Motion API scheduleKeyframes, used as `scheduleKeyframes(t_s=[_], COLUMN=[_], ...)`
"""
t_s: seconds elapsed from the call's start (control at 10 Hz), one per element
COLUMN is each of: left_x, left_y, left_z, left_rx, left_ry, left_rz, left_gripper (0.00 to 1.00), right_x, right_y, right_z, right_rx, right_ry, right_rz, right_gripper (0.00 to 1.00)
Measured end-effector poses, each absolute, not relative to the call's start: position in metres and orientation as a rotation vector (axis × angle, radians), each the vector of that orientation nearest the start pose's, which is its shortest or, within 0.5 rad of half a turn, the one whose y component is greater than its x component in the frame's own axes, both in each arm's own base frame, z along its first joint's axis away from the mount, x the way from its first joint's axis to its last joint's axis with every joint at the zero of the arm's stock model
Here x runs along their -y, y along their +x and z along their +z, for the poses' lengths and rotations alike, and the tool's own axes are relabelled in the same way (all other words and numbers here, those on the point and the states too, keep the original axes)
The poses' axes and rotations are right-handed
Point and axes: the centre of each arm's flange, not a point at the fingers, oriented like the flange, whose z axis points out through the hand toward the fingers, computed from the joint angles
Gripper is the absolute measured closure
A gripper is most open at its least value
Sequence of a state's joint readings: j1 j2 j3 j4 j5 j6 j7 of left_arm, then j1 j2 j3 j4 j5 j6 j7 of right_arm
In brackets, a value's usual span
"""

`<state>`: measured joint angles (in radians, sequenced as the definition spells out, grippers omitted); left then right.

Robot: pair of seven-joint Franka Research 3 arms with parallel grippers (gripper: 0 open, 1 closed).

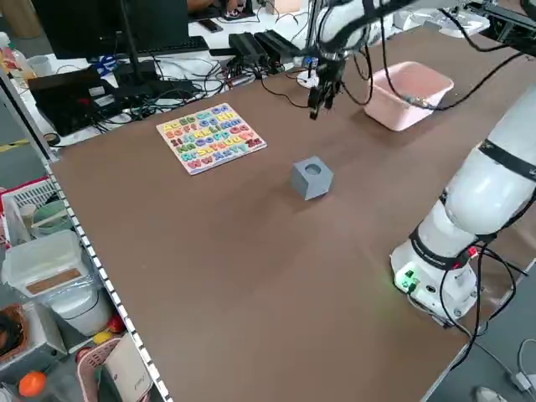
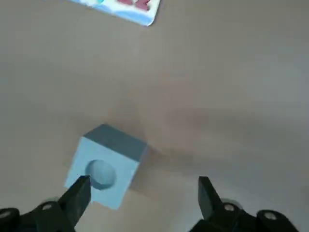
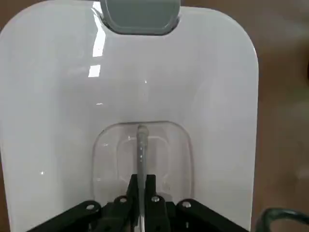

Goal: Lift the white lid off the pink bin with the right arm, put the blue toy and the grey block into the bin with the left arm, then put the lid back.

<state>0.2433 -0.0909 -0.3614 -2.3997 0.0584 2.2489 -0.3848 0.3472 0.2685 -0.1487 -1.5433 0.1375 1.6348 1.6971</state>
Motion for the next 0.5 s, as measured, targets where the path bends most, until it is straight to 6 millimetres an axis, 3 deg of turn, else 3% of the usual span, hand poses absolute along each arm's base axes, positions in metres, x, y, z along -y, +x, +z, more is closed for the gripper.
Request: scheduleKeyframes(t_s=[0.5], left_x=[0.045], left_y=[0.435], left_z=[0.281], left_rx=[0.315], left_ry=[-3.051], left_rz=[0.076], left_gripper=[0.07], right_x=[-0.146], right_y=[0.607], right_z=[0.485], right_rx=[-2.210], right_ry=[-2.332], right_rz=[0.290], right_gripper=[0.93])
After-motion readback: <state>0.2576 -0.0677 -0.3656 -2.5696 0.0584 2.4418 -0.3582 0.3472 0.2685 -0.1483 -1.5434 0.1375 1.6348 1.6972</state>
